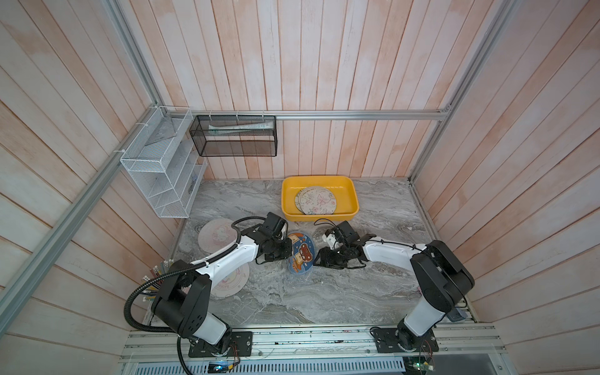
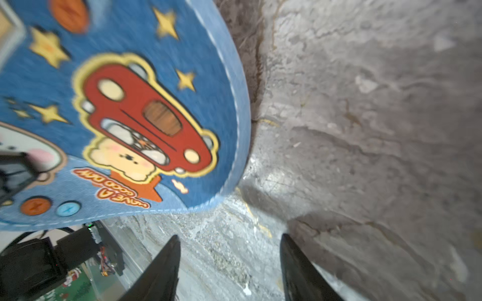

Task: Put the coasters into the storage box
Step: Pick up the coaster from the center of the board, then place the coaster in the storage box.

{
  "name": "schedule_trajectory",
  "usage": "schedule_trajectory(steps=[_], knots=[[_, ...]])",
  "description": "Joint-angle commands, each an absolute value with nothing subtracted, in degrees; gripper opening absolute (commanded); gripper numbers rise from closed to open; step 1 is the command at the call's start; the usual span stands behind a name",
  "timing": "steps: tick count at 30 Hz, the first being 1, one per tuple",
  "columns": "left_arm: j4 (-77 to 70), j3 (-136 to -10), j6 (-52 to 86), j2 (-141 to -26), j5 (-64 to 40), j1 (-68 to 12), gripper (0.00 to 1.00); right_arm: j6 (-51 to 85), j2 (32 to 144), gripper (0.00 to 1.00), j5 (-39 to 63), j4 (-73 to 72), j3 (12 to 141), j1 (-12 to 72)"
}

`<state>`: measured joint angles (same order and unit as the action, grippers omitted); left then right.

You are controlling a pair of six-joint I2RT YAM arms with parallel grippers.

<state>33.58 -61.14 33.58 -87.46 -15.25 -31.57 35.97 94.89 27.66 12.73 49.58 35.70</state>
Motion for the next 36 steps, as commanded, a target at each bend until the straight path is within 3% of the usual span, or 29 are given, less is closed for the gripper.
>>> schedule_trajectory(steps=[1, 12, 31, 36], knots=[[36.8, -67.9, 30.4, -86.8, -15.6, -31.8, 0.00, 37.5, 91.4, 0.65, 30.3, 8.9, 47.2, 34.6], [36.8, -89.2, 25.7, -98.5, -17.1, -31.8, 0.00, 39.0, 84.2, 0.70, 31.7, 7.0, 43.5, 31.0], [29.1, -125.6, 25.5, -132.2, -24.7, -28.6, 0.00, 39.7, 79.4, 0.72, 31.5, 8.2, 42.5, 27.3], [27.6, -128.0, 27.0, -139.0, -25.5, -25.9, 0.00, 40.1, 78.8, 0.72, 31.2, 8.2, 42.5, 27.2]])
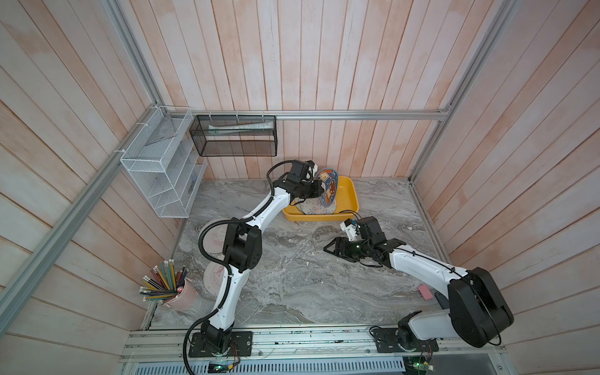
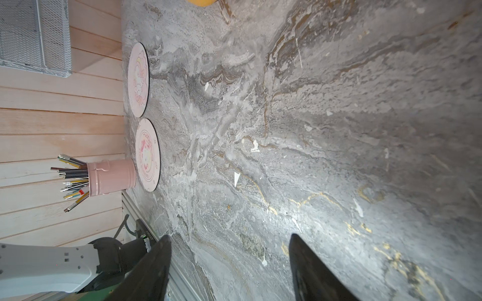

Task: Put the coasters into the storage box
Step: Place the coaster in the storage box.

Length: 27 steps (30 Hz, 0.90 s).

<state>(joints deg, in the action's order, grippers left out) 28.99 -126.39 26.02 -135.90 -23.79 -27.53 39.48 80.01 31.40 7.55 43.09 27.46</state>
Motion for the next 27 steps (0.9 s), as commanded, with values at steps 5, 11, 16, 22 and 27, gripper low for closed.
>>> schedule_trajectory(steps=[5, 11, 16, 22, 27], knots=[[28.3, -126.3, 26.2, -141.4, -24.2, -23.8, 0.00, 40.4, 78.7, 0.72, 31.1, 8.0, 42.5, 27.1], [31.1, -123.1, 24.6, -140.1, -19.2, -22.2, 0.36, 40.7, 78.9, 0.72, 31.1, 7.4, 42.2, 27.1], [27.7, -115.8, 23.6, -134.6, -17.2, -21.8, 0.72, 40.8, 79.4, 0.72, 31.1, 6.8, 42.3, 27.1], [25.6, -109.1, 22.9, -127.6, -16.5, -20.6, 0.97, 40.4, 80.0, 0.72, 31.3, 6.8, 42.5, 27.1], [25.4, -101.2, 21.3, -119.9, -11.5, -18.6, 1.00, 40.2, 79.6, 0.72, 31.1, 7.0, 42.5, 27.1]])
